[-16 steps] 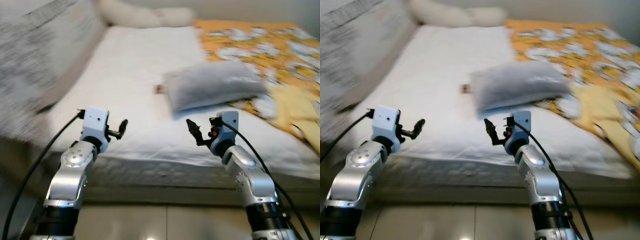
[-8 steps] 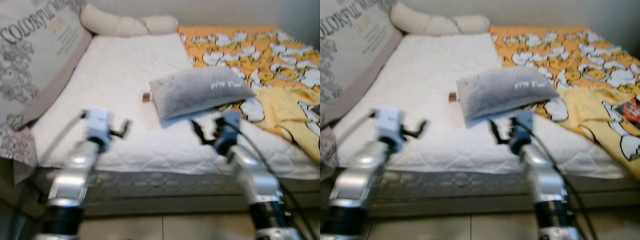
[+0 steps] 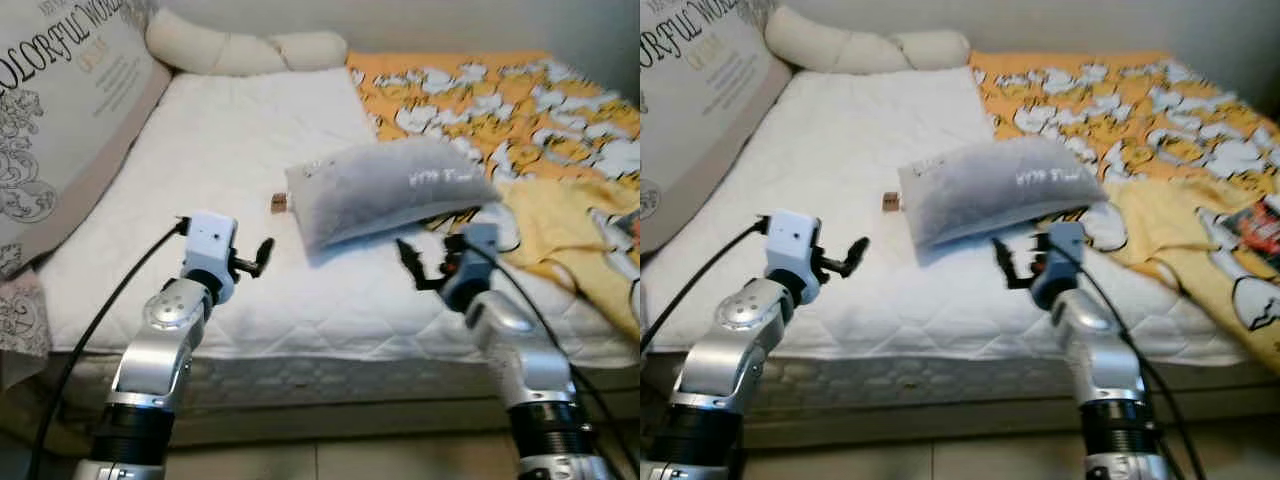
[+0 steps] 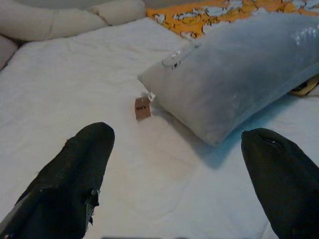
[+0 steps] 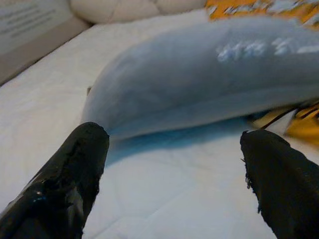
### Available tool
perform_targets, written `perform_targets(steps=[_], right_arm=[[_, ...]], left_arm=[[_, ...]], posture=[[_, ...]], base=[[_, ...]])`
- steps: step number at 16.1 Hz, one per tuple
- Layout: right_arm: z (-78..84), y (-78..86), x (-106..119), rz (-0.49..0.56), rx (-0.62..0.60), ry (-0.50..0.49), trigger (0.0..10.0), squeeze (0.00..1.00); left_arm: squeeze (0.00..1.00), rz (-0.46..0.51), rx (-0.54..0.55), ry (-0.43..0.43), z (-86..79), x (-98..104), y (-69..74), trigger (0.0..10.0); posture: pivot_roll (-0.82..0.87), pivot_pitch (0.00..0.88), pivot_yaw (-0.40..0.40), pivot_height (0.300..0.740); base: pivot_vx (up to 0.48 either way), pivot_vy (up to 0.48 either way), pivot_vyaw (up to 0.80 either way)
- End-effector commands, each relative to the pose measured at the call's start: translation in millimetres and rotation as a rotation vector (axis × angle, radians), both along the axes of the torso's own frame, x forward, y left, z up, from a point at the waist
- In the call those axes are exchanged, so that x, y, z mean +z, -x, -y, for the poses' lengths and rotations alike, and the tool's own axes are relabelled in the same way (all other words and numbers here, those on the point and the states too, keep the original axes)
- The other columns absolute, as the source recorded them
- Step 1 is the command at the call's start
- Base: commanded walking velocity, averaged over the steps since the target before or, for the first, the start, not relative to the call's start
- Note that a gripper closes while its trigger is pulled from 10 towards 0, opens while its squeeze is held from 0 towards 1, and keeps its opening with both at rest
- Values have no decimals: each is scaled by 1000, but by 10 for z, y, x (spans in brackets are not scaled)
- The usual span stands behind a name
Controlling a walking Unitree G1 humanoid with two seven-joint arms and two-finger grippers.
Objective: Clean up the room
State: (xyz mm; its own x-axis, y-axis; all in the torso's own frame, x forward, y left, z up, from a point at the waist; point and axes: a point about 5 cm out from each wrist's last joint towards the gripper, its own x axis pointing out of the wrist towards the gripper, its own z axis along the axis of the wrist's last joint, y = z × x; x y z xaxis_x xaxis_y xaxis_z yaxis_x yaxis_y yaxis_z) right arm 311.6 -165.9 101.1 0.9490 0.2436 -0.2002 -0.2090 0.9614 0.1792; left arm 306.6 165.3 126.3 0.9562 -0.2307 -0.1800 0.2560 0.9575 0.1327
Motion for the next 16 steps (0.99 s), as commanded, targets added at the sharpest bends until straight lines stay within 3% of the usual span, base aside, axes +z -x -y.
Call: perform_targets(steps=[1,16], right_arm=[[-105,-25,22,4,23,-7,10000,0],[-93,-32,16,9,6,13,10000,0]], left_arm=[[0,6,33,-15,-103,25,-6,10000],[0,4,28,-15,-104,29,-7,10000]], posture=[[-13,0,6,740],[-12,0,5,740]], base=[[304,0,0],[301,0,0]])
